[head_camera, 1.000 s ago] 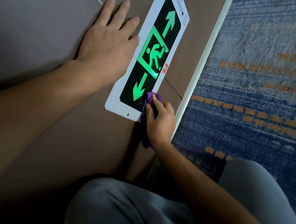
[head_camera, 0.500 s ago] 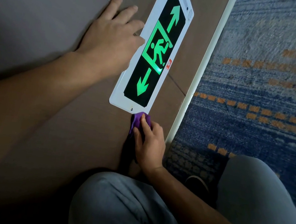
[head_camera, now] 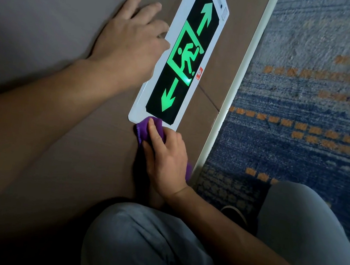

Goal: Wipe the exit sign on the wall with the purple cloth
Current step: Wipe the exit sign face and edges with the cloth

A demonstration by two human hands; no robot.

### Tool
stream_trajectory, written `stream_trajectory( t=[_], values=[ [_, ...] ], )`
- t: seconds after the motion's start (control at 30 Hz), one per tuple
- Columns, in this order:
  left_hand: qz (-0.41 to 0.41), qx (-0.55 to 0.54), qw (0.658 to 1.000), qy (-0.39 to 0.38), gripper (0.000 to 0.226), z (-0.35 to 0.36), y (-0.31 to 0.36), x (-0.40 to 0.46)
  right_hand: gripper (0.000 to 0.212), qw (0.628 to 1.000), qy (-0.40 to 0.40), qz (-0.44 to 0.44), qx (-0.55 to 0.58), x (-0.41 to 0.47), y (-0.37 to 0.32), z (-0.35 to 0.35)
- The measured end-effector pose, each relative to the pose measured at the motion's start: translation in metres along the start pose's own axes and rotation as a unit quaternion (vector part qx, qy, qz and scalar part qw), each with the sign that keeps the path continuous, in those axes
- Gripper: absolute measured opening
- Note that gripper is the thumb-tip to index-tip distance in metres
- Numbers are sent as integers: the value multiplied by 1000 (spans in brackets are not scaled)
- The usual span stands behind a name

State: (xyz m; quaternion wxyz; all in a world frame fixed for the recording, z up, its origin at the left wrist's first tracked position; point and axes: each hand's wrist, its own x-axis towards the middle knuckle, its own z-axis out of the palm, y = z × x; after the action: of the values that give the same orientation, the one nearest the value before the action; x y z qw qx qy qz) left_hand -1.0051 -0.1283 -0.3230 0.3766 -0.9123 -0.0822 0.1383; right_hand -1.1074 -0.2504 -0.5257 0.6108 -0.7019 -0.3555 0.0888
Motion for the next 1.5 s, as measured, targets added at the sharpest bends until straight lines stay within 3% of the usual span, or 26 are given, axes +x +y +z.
stream_trajectory(
  t=[0.17, 0.37, 0.5, 0.63, 0.73, 0.9, 1.0, 1.17, 1.3, 1.5],
  values=[
    [1, -16, 1000, 9, 38, 1, 1, 1, 52, 997, -31, -6, -74, -7, 9, 8],
    [3, -35, 999, 31, 36, 4, -3, 2, 53, 987, -77, 58, -132, -17, 43, 3],
    [9, -41, 998, 41, 34, 6, -3, 3, 47, 977, -131, 161, -45, 6, 71, -24],
    [4, -49, 997, 62, 36, 5, 0, 3, 38, 973, -25, 219, 63, 67, 84, -58],
    [-1, -15, 998, 67, 38, 0, 0, 4, 31, 927, 5, 305, 219, 129, 88, -72],
    [-19, 107, 994, 1, 41, -12, -14, 25, 24, 804, 87, 393, 437, 221, 98, -82],
    [-29, 100, 995, 9, 40, -16, -25, 47, 29, 776, 103, 395, 480, 269, 99, -91],
    [-38, 57, 996, 53, 38, -17, -31, 75, 53, 814, 133, 362, 434, 325, 82, -90],
    [-37, 44, 996, 74, 38, -13, -31, 86, 54, 830, 162, 327, 423, 324, 73, -67],
    [-47, 62, 994, 81, 40, -8, -28, 94, 50, 892, 165, 255, 334, 310, 69, -34]
  ],
)
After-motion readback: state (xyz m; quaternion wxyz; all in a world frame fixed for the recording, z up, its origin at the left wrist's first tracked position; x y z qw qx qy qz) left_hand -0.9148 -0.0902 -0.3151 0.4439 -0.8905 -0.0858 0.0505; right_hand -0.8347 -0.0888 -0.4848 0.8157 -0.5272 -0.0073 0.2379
